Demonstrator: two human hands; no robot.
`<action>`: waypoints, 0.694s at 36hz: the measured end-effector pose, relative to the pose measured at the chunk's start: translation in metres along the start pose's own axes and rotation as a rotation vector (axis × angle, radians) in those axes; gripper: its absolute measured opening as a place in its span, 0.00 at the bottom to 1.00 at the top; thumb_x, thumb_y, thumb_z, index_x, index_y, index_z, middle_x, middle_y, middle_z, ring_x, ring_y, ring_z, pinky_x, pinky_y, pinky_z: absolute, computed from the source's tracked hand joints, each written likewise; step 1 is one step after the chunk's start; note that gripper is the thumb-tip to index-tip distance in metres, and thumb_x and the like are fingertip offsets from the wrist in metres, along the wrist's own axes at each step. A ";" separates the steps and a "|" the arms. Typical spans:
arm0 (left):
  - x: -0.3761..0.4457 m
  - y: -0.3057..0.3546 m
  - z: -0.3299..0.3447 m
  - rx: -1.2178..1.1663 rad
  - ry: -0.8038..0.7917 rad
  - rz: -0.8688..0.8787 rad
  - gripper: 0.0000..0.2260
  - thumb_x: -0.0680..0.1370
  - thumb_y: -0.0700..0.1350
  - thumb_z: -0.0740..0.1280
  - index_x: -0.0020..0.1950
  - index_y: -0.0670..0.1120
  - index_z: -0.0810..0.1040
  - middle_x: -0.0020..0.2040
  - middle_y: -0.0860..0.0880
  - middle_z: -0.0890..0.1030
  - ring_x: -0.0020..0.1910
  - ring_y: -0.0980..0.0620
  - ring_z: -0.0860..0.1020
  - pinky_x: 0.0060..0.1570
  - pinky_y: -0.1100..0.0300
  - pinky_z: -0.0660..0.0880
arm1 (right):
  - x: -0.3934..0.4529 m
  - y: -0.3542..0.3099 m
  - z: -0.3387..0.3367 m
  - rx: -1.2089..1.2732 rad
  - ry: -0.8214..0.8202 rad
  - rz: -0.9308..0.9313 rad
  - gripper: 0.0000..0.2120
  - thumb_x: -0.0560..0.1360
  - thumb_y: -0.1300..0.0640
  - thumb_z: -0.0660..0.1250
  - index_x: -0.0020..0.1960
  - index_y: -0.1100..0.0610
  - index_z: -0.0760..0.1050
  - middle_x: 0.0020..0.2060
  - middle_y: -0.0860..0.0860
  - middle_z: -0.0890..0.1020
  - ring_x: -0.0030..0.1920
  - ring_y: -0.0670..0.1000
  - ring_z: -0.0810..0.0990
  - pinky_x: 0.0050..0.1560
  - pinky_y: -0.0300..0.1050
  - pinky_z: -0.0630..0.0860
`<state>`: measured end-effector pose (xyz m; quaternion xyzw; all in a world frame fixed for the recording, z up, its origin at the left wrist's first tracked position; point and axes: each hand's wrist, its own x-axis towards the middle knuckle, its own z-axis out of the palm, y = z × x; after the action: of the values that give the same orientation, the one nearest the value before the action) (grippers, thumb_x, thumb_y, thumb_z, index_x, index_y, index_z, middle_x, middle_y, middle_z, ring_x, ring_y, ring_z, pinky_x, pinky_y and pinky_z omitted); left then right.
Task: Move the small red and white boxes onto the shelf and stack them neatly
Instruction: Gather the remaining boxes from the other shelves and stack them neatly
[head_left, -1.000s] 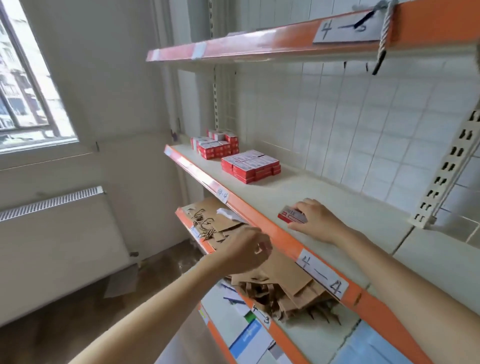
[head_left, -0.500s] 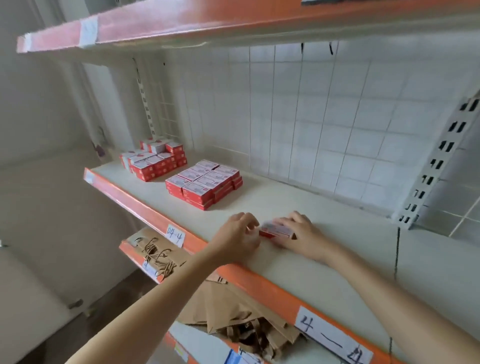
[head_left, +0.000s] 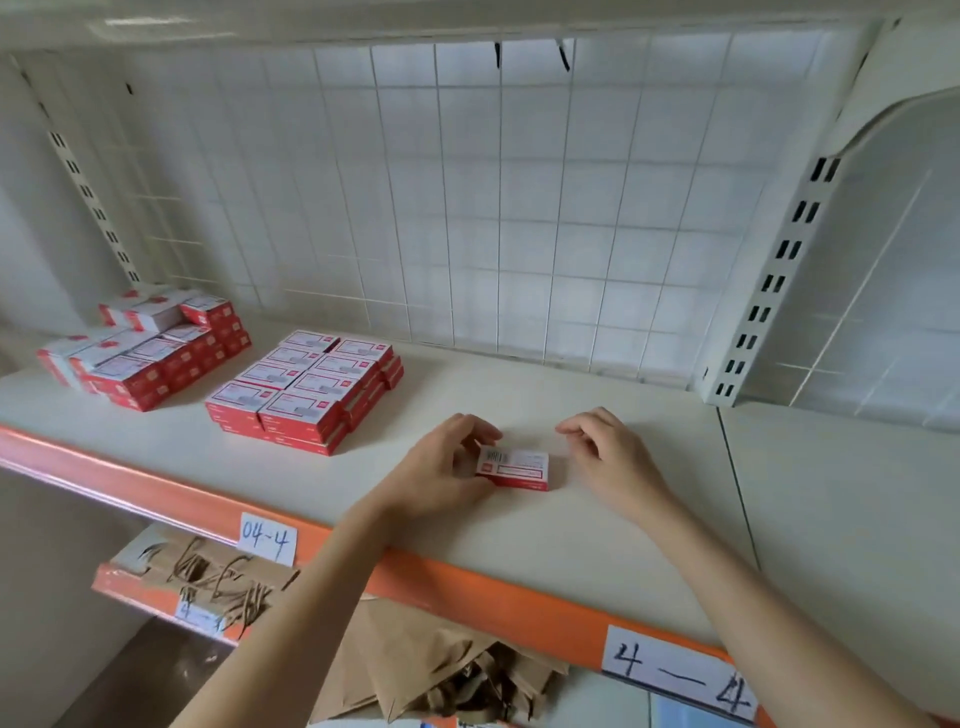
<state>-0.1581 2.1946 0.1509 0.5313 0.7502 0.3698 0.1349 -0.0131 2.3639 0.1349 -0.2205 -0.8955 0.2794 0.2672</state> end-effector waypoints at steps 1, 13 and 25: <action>0.001 0.000 0.000 -0.012 0.001 0.000 0.19 0.68 0.43 0.72 0.58 0.47 0.75 0.48 0.55 0.75 0.38 0.66 0.71 0.42 0.73 0.68 | 0.000 0.000 0.000 0.007 0.002 -0.001 0.10 0.76 0.68 0.61 0.51 0.62 0.79 0.47 0.56 0.78 0.46 0.50 0.77 0.45 0.26 0.66; 0.006 0.004 0.000 -0.001 0.132 -0.081 0.09 0.80 0.48 0.62 0.45 0.47 0.79 0.40 0.51 0.81 0.37 0.55 0.75 0.41 0.64 0.69 | 0.002 0.003 0.000 0.034 0.018 0.004 0.10 0.75 0.69 0.62 0.51 0.62 0.80 0.44 0.53 0.77 0.44 0.53 0.78 0.47 0.37 0.69; 0.005 -0.004 0.002 0.048 0.144 -0.062 0.15 0.73 0.43 0.71 0.60 0.45 0.78 0.49 0.50 0.77 0.43 0.58 0.75 0.43 0.73 0.70 | 0.003 0.004 -0.001 0.069 -0.005 0.029 0.09 0.75 0.67 0.62 0.51 0.61 0.80 0.46 0.52 0.77 0.43 0.49 0.77 0.44 0.31 0.68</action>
<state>-0.1615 2.1998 0.1478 0.4828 0.7828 0.3846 0.0790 -0.0140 2.3685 0.1339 -0.2234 -0.8828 0.3142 0.2685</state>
